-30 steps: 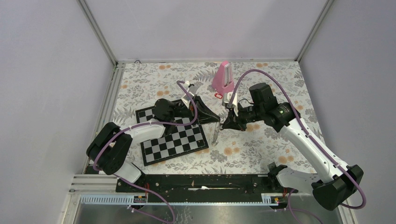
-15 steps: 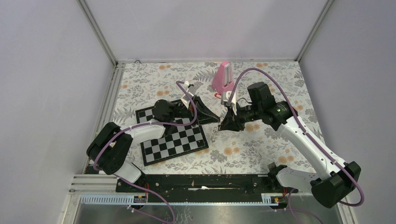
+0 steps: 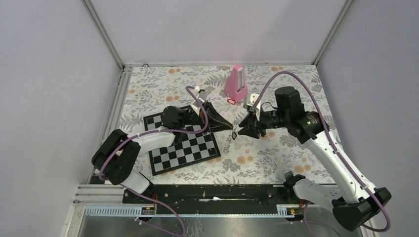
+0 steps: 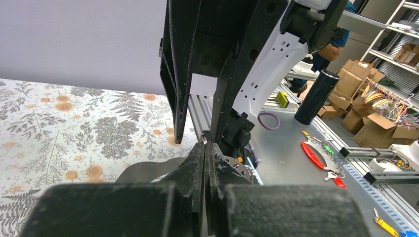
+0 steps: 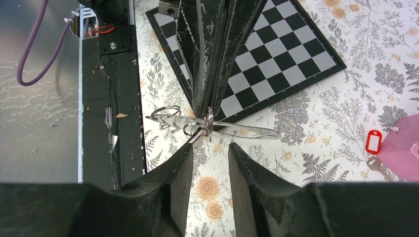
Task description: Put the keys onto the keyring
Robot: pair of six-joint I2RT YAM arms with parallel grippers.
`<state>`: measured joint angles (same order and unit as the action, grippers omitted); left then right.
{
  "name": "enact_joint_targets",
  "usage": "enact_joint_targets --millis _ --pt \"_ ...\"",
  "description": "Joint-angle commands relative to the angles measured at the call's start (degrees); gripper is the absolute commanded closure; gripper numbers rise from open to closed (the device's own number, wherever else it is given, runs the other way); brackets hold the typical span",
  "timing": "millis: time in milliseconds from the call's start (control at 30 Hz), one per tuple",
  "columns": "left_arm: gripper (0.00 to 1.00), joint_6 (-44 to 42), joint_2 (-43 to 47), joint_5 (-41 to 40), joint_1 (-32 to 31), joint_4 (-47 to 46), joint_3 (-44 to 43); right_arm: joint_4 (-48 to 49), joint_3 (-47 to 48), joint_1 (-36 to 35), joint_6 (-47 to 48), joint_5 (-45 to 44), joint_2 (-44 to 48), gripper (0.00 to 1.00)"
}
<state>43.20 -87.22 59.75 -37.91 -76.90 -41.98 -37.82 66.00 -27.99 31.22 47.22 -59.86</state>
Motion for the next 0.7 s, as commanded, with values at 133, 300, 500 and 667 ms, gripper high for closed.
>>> enact_joint_targets --millis 133,300,500,667 --pt "1.00 0.39 -0.21 -0.31 -0.31 -4.97 -0.66 2.85 2.07 0.41 -0.90 4.02 -2.70 0.63" --pt "1.00 0.31 -0.25 -0.11 -0.32 -5.01 -0.53 3.72 1.94 0.39 -1.48 4.57 -3.18 0.65" --pt "1.00 0.31 -0.42 -0.02 -0.32 -5.01 -0.58 3.69 2.25 0.39 -1.52 4.28 -3.32 0.69" --pt "1.00 0.22 -0.49 0.15 -0.32 -4.93 -0.54 4.29 1.85 0.41 -2.10 4.73 -3.42 0.74"
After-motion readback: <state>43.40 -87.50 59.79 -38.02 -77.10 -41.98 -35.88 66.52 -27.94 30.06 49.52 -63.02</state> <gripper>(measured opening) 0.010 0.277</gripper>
